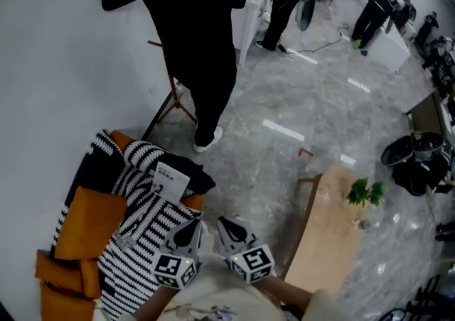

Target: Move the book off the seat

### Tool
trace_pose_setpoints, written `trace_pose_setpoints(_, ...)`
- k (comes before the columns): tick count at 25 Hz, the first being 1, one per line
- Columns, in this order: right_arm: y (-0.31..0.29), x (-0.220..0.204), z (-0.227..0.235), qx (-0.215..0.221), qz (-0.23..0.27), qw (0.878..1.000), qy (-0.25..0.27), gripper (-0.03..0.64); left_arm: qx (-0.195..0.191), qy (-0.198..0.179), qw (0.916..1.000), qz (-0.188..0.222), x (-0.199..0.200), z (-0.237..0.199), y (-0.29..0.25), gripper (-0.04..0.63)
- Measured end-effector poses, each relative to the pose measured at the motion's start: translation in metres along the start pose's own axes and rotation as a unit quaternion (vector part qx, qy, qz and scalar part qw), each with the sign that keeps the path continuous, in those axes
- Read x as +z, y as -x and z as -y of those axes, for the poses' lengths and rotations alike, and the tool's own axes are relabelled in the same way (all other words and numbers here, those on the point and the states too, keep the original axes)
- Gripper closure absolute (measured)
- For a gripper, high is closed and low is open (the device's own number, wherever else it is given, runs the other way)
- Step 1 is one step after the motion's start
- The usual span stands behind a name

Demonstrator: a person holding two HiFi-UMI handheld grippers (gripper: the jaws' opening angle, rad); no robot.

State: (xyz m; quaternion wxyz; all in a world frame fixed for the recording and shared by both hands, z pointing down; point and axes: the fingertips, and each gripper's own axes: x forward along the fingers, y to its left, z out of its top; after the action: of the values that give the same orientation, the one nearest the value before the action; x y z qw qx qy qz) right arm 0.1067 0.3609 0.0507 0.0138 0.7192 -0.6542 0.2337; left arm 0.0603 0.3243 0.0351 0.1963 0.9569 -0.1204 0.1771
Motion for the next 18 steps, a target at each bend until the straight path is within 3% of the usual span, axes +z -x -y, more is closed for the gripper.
trace_pose_setpoints(4,-0.009,0.009,0.014,0.008,-0.010,1.000,0.006,0.609,0.031,0.009,0.9994,0.010,0.008,-0.019,-0.001,0.588)
trace_pose_setpoints(10,-0.027,0.009,0.013,0.059,-0.045,0.997,0.029,0.609,0.069,0.038,0.9968,0.010,0.004,-0.032,0.002,0.588)
trace_pose_setpoints(18,-0.063,-0.010,0.003,0.107,-0.104,0.987,0.050,0.609,0.103,0.095,0.9900,-0.009,-0.030,-0.053,0.012,0.588)
